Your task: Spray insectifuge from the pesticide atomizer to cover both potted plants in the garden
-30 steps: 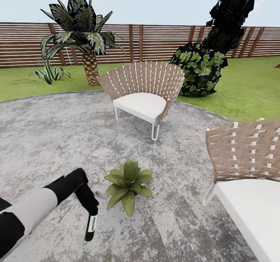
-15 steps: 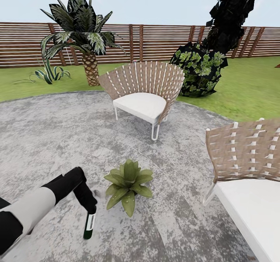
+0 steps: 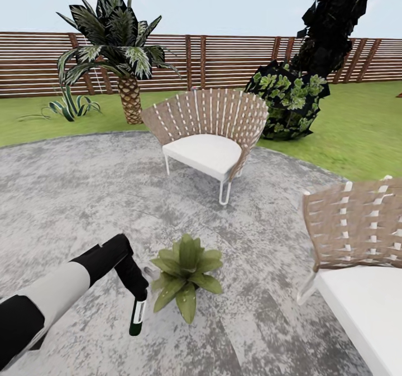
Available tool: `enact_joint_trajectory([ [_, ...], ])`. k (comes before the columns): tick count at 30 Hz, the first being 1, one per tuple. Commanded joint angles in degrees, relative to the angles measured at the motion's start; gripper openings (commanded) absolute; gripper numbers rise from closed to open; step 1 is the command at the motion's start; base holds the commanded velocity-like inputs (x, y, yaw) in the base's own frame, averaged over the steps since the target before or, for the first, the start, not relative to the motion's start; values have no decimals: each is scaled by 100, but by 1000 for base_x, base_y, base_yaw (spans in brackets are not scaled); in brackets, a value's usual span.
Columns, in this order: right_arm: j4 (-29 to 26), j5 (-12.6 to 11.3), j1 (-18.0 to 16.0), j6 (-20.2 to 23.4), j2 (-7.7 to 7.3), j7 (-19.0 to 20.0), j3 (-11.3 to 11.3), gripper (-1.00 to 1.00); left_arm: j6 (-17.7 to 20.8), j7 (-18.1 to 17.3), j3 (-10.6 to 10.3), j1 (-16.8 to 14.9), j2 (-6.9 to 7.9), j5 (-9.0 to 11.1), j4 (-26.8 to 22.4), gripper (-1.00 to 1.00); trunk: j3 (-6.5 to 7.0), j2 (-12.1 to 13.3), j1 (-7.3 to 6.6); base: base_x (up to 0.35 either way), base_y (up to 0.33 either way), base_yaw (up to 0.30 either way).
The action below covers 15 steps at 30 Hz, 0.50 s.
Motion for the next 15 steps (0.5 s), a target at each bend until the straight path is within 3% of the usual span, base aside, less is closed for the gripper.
enact_joint_trajectory([
  [1, 7, 57, -4, -13, -17, -26, -41, 100, 43, -48, 2, 1, 0, -48, -15, -100, -5, -2, 2, 283, 95, 0],
  [9, 17, 57, -4, -4, -34, -34, -44, 100, -48, 149, 0, 529, 50, -65, -22, -100, -5, -2, 2, 11, 4, 0],
  [15, 17, 58, -4, -4, -32, -34, -44, 100, -63, 787, -129, 587, 8, -55, -47, -100, -5, -2, 2, 0, 0, 0],
])
